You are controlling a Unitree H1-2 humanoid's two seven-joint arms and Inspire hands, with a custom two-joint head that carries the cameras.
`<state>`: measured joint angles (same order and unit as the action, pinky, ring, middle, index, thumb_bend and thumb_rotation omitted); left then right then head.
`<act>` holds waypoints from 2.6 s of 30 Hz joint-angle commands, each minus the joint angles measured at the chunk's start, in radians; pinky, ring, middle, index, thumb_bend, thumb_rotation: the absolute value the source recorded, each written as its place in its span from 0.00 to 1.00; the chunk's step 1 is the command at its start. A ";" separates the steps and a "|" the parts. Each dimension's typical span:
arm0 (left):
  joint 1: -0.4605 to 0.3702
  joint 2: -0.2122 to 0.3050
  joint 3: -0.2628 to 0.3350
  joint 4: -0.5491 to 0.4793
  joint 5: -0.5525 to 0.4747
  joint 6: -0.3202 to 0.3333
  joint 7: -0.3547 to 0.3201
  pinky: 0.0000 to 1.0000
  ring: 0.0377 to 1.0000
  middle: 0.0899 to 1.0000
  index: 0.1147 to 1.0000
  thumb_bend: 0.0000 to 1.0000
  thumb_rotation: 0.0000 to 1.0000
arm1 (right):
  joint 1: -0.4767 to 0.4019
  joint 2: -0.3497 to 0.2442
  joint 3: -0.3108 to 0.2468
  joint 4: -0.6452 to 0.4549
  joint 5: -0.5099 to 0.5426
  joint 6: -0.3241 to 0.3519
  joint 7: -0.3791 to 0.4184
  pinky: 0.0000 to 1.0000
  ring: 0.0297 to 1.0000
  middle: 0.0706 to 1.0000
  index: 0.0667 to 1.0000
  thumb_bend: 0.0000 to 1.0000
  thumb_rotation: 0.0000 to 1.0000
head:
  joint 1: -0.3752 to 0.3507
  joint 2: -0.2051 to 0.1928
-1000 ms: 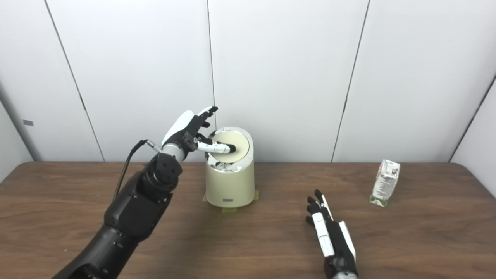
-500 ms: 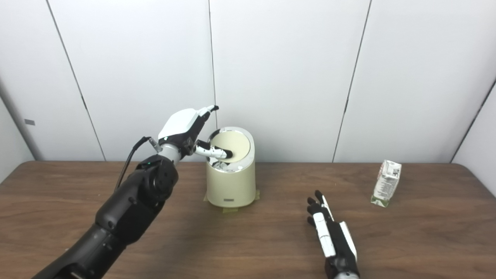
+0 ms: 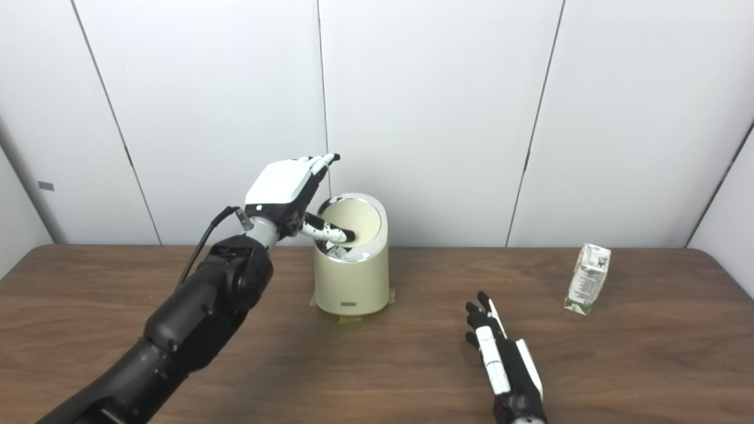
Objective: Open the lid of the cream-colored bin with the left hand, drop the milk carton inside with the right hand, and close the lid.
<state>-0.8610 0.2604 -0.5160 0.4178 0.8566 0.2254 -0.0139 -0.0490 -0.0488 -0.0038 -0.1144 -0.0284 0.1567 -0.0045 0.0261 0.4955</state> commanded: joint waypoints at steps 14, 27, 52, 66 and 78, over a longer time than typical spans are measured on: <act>-0.010 -0.044 0.150 -0.138 -0.119 0.014 -0.067 0.85 0.89 0.90 0.90 0.81 0.25 | -0.017 -0.003 -0.002 -0.053 0.001 -0.014 0.006 0.92 0.94 0.94 1.00 0.62 1.00 | 0.011 0.020; 0.064 -0.071 0.268 -0.325 -0.188 0.061 -0.072 0.73 0.85 0.87 0.85 0.64 0.34 | -0.025 -0.008 -0.022 -0.042 0.029 0.001 0.014 0.91 0.94 0.93 0.99 0.64 0.98 | 0.032 0.034; 0.619 -0.148 0.492 -0.790 -0.551 0.127 -0.098 0.83 0.88 0.89 0.93 0.36 0.88 | -0.029 -0.028 -0.037 -0.063 0.033 0.004 0.007 0.86 0.93 0.95 0.98 0.62 0.82 | -0.055 0.062; 0.801 -0.184 0.501 -0.853 -0.723 0.177 -0.117 1.00 0.97 0.96 0.99 0.35 0.89 | 0.003 -0.096 -0.103 -0.176 0.034 0.068 0.018 0.81 0.88 0.92 0.91 0.64 0.41 | -0.227 0.058; 0.760 -0.155 0.515 -0.806 -0.828 0.225 -0.151 1.00 1.00 0.99 1.00 0.28 0.78 | 0.074 -0.132 -0.181 -0.390 -0.115 0.195 -0.075 0.70 0.79 0.84 0.83 0.76 0.15 | -0.405 0.059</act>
<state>-0.0544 0.0953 -0.0017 -0.3751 0.0426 0.4557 -0.1625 0.0458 -0.1747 -0.1662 -0.4691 -0.1282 0.3752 -0.0556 -0.3773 0.5538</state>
